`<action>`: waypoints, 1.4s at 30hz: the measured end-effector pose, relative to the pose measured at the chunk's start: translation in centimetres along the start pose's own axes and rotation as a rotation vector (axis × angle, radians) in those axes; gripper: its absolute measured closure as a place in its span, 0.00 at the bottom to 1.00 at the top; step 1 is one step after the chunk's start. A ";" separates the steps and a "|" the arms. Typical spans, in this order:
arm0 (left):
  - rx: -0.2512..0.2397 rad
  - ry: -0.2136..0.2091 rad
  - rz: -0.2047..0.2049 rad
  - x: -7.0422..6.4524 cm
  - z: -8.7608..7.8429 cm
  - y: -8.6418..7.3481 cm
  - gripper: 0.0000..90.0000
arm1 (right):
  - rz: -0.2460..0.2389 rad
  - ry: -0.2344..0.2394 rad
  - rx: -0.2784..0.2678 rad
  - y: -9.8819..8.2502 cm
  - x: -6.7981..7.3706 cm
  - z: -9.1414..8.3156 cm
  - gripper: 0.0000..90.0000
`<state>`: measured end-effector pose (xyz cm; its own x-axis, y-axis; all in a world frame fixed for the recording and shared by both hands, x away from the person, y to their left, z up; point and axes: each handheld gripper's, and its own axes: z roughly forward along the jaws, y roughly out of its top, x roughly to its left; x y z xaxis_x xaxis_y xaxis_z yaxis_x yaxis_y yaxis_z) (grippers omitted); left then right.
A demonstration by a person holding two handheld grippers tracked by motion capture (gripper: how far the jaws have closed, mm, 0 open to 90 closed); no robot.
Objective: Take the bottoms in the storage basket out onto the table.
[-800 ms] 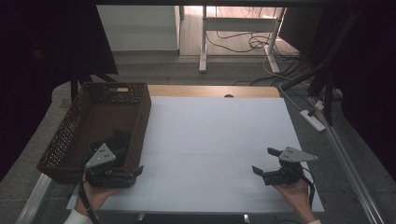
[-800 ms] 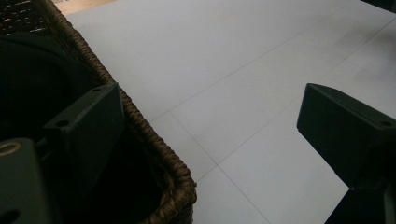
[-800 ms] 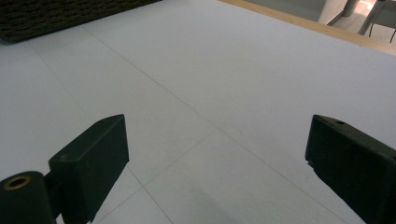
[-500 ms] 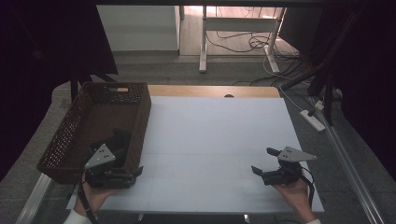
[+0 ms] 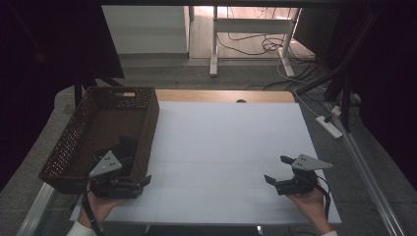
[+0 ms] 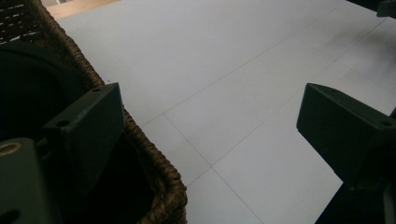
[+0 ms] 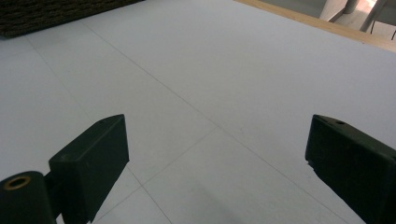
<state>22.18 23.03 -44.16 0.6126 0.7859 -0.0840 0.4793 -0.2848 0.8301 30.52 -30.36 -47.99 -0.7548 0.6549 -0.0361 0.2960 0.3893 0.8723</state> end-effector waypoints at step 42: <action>-0.049 0.015 0.027 0.0 -1.3 3.2 0.11 | -0.008 0.011 0.017 0.0 0.2 0.2 0.07</action>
<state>22.91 22.82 -40.75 0.6152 0.7865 -0.0538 0.4312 -0.2786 0.8582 30.55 -30.09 -48.07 -0.7636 0.6446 -0.0372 0.3001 0.4054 0.8635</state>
